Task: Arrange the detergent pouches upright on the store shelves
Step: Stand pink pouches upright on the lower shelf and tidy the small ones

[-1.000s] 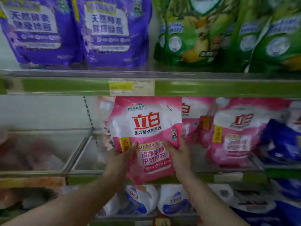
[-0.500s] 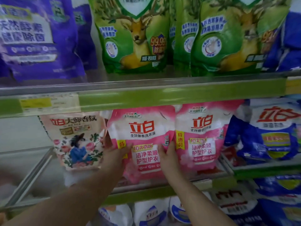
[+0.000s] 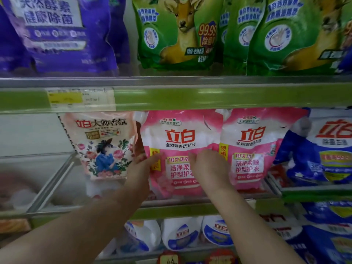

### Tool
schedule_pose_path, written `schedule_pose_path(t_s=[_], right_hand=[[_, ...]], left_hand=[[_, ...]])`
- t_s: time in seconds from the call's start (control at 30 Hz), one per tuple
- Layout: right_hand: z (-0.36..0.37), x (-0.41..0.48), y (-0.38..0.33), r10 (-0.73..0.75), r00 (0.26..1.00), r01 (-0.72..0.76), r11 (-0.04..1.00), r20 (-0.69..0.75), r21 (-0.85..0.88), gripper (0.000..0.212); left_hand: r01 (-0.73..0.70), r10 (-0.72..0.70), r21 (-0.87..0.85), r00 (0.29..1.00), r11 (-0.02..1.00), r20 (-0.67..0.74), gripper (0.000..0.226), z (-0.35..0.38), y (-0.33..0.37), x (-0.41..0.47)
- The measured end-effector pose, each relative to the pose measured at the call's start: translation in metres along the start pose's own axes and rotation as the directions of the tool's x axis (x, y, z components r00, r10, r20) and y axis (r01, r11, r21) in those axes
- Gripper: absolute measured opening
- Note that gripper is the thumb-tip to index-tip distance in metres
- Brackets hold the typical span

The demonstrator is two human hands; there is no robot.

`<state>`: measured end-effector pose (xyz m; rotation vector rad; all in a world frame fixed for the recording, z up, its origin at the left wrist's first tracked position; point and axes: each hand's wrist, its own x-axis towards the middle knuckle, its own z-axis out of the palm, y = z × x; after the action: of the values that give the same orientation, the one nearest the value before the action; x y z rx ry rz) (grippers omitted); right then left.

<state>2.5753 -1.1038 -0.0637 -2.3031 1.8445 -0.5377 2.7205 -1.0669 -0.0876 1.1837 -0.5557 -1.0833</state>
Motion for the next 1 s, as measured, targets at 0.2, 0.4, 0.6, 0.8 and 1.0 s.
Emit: schedule_pose_path(t_s=[0.2, 0.4, 0.6, 0.8, 1.0], right_hand=[[-0.003, -0.008, -0.05, -0.171, 0.982, 0.179, 0.979, -0.084, 0.095, 0.041], [0.014, -0.025, -0.135, -0.289, 0.957, 0.29, 0.929, -0.038, 0.231, 0.04], [0.049, -0.041, -0.266, -0.461, 0.887, 0.435, 0.838, 0.0, 0.33, 0.039], [0.092, -0.067, -0.413, -0.536, 0.844, 0.473, 0.733, -0.013, 0.489, 0.042], [0.125, -0.095, -0.518, -0.587, 0.81, 0.486, 0.67, -0.001, 0.56, 0.038]], left_hand=[[-0.059, 0.065, 0.075, 0.994, 0.995, -0.084, 0.012, -0.028, 0.021, -0.003], [-0.043, 0.047, 0.024, 0.974, 0.999, -0.221, 0.018, -0.102, 0.053, -0.017], [-0.08, 0.065, -0.026, 0.922, 0.996, -0.381, 0.021, -0.232, 0.105, -0.03], [-0.152, 0.134, 0.005, 0.853, 0.988, -0.504, 0.023, -0.363, 0.162, -0.048], [-0.147, 0.12, 0.008, 0.775, 0.989, -0.62, 0.024, -0.469, 0.204, -0.059]])
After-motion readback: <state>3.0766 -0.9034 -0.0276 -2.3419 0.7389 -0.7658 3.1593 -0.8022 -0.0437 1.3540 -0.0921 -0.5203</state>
